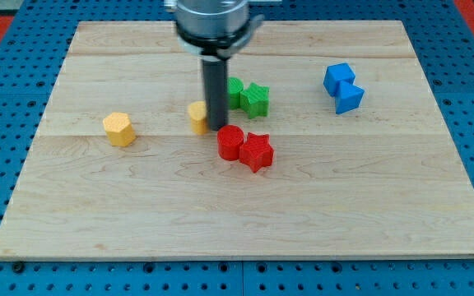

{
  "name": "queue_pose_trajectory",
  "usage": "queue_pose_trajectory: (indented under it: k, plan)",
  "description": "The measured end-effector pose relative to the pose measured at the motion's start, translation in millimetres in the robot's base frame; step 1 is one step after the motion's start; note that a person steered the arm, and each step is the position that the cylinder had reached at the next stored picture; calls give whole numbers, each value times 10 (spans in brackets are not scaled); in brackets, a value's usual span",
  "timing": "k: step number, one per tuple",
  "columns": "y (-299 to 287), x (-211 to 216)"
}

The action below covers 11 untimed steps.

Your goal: Push the yellow hexagon into the yellow heart

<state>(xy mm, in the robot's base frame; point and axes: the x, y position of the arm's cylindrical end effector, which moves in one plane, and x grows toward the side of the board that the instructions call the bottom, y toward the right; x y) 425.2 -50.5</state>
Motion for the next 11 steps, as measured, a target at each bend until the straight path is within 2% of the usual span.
queue_pose_trajectory:
  k: [1,2,4,5,8,9,10,11]
  plan:
    - [-274,-154]
    - [-217,-427]
    - [-949,-452]
    - [-481,-451]
    - [-385,364]
    - [-603,493]
    - [-965,224]
    - [-1060,4]
